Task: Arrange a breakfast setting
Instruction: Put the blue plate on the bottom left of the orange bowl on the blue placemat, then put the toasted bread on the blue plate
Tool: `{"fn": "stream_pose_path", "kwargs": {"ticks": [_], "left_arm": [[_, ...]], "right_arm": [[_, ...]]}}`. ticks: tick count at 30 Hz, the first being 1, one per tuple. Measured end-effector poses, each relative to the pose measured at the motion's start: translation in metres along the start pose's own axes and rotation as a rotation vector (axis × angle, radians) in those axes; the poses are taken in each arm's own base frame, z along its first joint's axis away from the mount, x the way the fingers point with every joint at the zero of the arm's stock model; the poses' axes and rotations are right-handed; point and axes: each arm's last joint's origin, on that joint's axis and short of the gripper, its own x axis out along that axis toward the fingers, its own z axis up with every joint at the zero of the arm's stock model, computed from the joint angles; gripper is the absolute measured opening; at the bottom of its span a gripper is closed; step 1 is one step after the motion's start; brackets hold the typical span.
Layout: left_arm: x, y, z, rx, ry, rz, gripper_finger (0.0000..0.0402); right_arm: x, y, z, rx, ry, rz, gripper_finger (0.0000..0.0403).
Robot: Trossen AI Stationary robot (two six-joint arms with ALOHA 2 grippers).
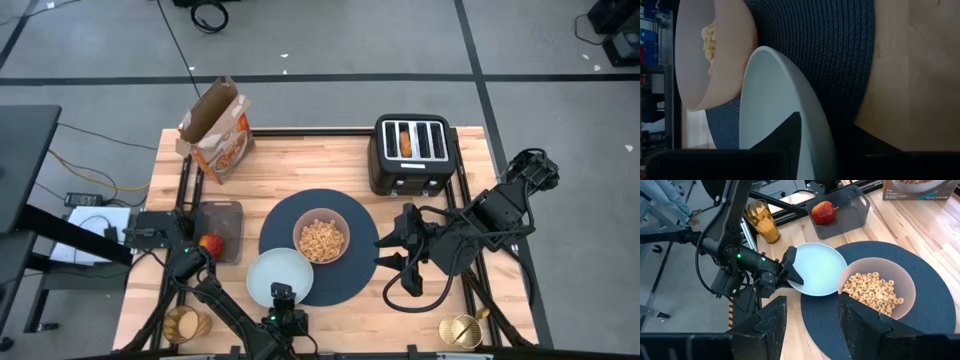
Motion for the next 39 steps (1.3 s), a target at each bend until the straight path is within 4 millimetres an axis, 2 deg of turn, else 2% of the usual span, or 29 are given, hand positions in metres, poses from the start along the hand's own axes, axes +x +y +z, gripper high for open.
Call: {"fn": "stream_pose_path", "kwargs": {"ticks": [10, 16, 24, 31, 33, 39], "left_arm": [[-0.003, -0.003, -0.002, -0.025, 0.055, -0.066, 0.0193], [-0.012, 0.001, -0.001, -0.014, 0.077, -0.086, 0.0226], [-0.030, 0.001, 0.002, -0.012, 0.067, -0.123, 0.0231], [-0.033, 0.002, 0.000, -0.005, 0.111, -0.164, 0.0231], [-0.039, 0.008, 0.001, -0.014, 0.106, -0.174, 0.0231], [-0.069, 0.044, 0.006, -0.073, 0.055, -0.223, 0.0231]], "right_arm": [[0.001, -0.001, 0.001, -0.009, -0.006, -0.001, 0.0181], [0.002, -0.002, 0.002, -0.012, -0.007, -0.005, 0.0181], [0.003, -0.005, 0.005, -0.022, -0.012, -0.018, 0.0181], [0.008, -0.013, 0.012, -0.027, -0.016, -0.042, 0.0181], [0.009, -0.015, 0.013, -0.025, -0.012, -0.044, 0.0181], [0.012, -0.020, 0.017, -0.091, -0.009, -0.058, 0.0181]]}}
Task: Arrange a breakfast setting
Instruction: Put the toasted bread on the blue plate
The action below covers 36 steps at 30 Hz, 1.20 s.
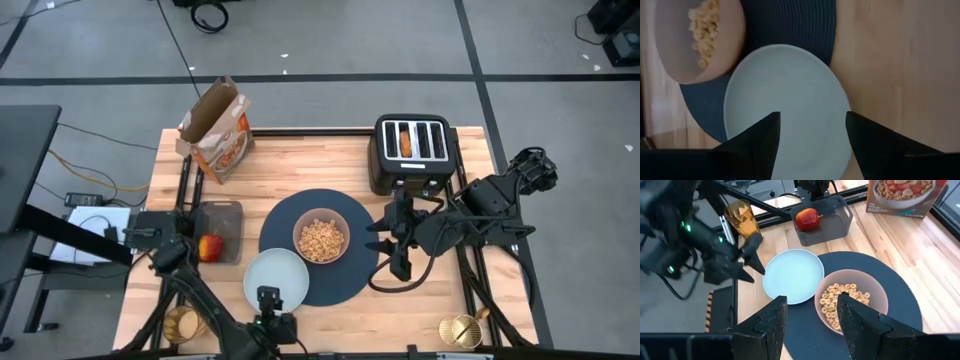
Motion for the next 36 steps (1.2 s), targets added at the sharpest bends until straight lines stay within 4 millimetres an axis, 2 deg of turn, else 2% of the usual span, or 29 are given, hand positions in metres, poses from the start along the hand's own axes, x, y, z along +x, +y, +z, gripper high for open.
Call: {"fn": "stream_pose_path", "kwargs": {"ticks": [5, 9, 12, 17, 22, 27, 30, 33, 36], "left_arm": [[-0.020, 0.018, -0.001, 0.059, 0.017, -0.043, 0.0231], [-0.026, 0.032, -0.006, 0.132, 0.070, -0.005, 0.0231], [-0.026, 0.045, -0.004, 0.130, 0.077, -0.005, 0.0231], [-0.014, 0.062, 0.010, 0.103, 0.079, 0.029, 0.0231], [0.000, 0.086, 0.024, 0.143, 0.093, 0.070, 0.0231], [0.015, 0.123, 0.024, 0.105, 0.149, 0.113, 0.0231], [0.014, 0.157, 0.019, 0.000, 0.143, 0.153, 0.0231], [0.009, 0.194, 0.015, -0.197, 0.100, 0.183, 0.0231], [-0.002, 0.228, 0.014, -0.469, -0.025, 0.181, 0.0231]], "right_arm": [[0.001, -0.005, 0.003, -0.022, -0.003, -0.014, 0.0181], [-0.005, -0.018, 0.005, -0.011, -0.028, -0.112, 0.0183], [-0.012, -0.037, 0.002, 0.047, -0.012, -0.251, 0.0183], [-0.026, -0.074, -0.012, 0.194, 0.069, -0.553, 0.0183], [-0.022, -0.110, -0.022, 0.326, 0.035, -0.658, 0.0182], [-0.018, -0.166, -0.051, 0.468, 0.069, -0.874, 0.0194], [-0.013, -0.191, -0.062, 0.547, 0.079, -0.895, 0.0220], [-0.002, -0.211, -0.068, 0.609, 0.111, -0.864, 0.0251], [0.010, -0.231, -0.069, 0.624, 0.137, -0.854, 0.0275]]}}
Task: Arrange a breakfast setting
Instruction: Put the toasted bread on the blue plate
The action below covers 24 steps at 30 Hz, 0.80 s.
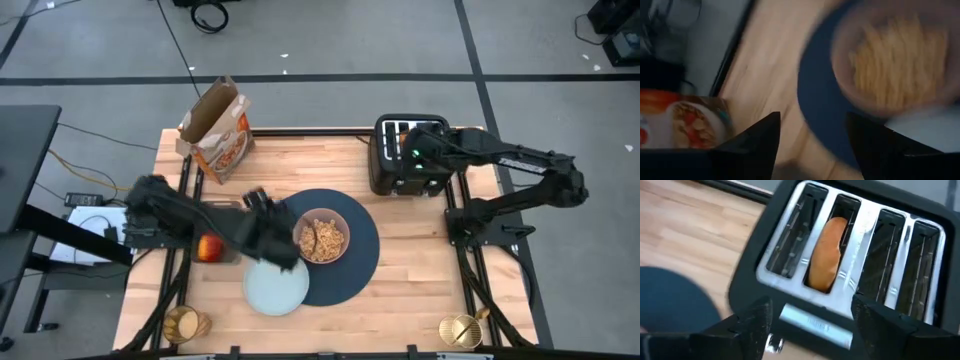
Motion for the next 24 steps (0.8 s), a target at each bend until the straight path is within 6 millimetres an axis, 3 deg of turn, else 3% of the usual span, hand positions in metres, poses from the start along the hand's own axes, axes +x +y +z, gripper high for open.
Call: {"fn": "stream_pose_path", "kwargs": {"ticks": [5, 10, 21, 24], "left_arm": [[-0.016, 0.034, 0.020, -0.399, -0.235, -0.088, 0.0231], [-0.029, 0.044, 0.031, -0.633, -0.451, -0.198, 0.0231], [-0.036, 0.048, 0.037, -0.596, -0.566, -0.296, 0.0231], [-0.050, 0.063, 0.041, -0.530, -0.607, -0.408, 0.0228]], "right_arm": [[0.030, -0.003, 0.017, 0.032, 0.043, -0.054, 0.0277], [0.057, -0.008, 0.027, 0.062, 0.143, -0.097, 0.0260], [0.077, -0.013, 0.043, 0.180, 0.167, -0.021, 0.0213], [0.085, -0.011, 0.044, 0.186, 0.189, -0.040, 0.0198]]}}
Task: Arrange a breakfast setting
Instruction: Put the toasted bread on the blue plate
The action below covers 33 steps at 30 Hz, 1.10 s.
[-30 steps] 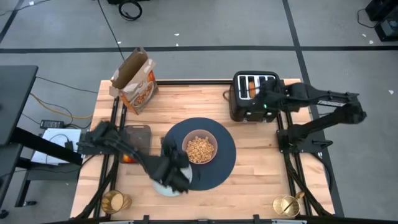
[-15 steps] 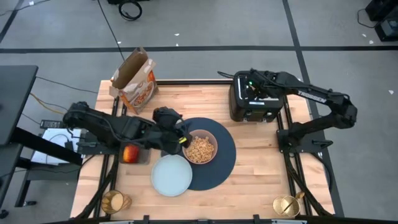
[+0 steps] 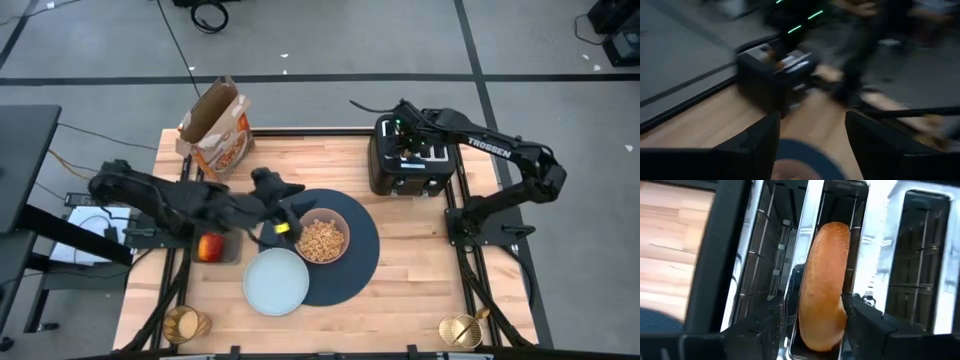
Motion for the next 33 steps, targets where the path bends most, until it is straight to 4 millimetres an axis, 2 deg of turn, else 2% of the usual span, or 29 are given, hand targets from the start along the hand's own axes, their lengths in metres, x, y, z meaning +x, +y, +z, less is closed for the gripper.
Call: {"fn": "stream_pose_path", "kwargs": {"ticks": [5, 8, 11, 16, 20, 26, 33], "left_arm": [[-0.033, 0.016, 0.033, 0.132, -0.007, -0.309, 0.0210], [-0.049, 0.023, 0.042, 0.204, -0.028, -0.410, 0.0197], [-0.055, 0.027, 0.046, 0.251, -0.048, -0.422, 0.0186], [-0.054, 0.030, 0.048, 0.292, -0.068, -0.407, 0.0181], [-0.053, 0.031, 0.050, 0.316, -0.081, -0.403, 0.0180], [-0.060, 0.043, 0.056, 0.289, -0.095, -0.431, 0.0183], [-0.052, 0.073, 0.034, 0.164, -0.163, -0.383, 0.0216]], "right_arm": [[0.009, 0.004, 0.002, 0.014, 0.015, -0.019, 0.0174], [0.008, 0.005, 0.001, 0.040, 0.002, -0.020, 0.0157], [0.005, 0.003, 0.001, 0.056, -0.018, -0.028, 0.0135], [0.003, 0.001, 0.002, 0.058, -0.026, -0.027, 0.0096], [0.000, 0.001, 0.003, 0.048, -0.029, -0.022, 0.0087], [-0.032, 0.003, 0.020, 0.015, -0.114, -0.005, 0.0087], [-0.087, 0.010, 0.038, -0.070, -0.218, 0.096, 0.0087]]}}
